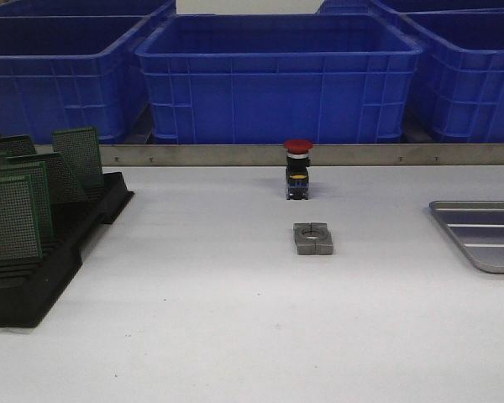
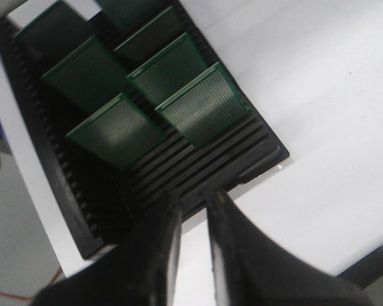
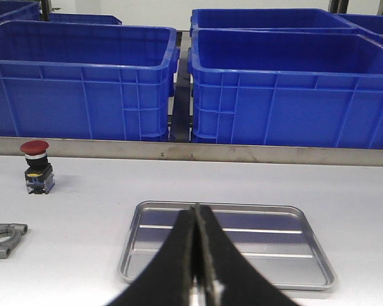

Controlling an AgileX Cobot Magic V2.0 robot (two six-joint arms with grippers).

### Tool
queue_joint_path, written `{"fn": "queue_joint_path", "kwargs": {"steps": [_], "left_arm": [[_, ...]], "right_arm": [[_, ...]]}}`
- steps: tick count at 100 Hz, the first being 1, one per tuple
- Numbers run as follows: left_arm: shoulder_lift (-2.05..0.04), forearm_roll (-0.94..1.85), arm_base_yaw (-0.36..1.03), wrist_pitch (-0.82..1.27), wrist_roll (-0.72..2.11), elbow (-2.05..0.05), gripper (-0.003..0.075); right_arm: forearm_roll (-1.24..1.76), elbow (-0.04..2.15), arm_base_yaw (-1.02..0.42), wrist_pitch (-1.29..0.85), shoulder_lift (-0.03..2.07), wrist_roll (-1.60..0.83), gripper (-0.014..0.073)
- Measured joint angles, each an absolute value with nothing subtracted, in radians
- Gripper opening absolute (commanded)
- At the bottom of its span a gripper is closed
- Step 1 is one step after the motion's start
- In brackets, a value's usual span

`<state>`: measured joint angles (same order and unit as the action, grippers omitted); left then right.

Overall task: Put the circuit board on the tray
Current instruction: 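Reach the left gripper down into the black rack onto a green board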

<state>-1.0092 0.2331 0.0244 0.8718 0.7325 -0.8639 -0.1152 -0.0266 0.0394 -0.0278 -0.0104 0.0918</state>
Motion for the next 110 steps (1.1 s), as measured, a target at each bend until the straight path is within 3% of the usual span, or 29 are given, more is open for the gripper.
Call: {"fn": "queue_joint_path", "kwargs": {"steps": [7,14,65,110], "left_arm": [[-1.078,0.266,0.024,0.922,0.87,-0.925,0.0372],[-1.142,0.296,0.024,0.966,0.982,-0.982,0.0412],[-1.532,0.345,0.024,1.047,1.442,-1.2,0.0407],[-1.733,0.329,0.086,1.061,1.481,-1.291,0.0407]], "right_arm": [[-0.115,-0.027,0.039,-0.028,-0.01,0.092,-0.0113],[-0.115,-0.027,0.039,-0.028,-0.011,0.092,-0.0113],[-0.115,-0.027,0.039,-0.028,-0.011,0.092,-0.0113],[-0.115,-0.027,0.039,-0.028,-0.011,0.092,-0.0113]]}}
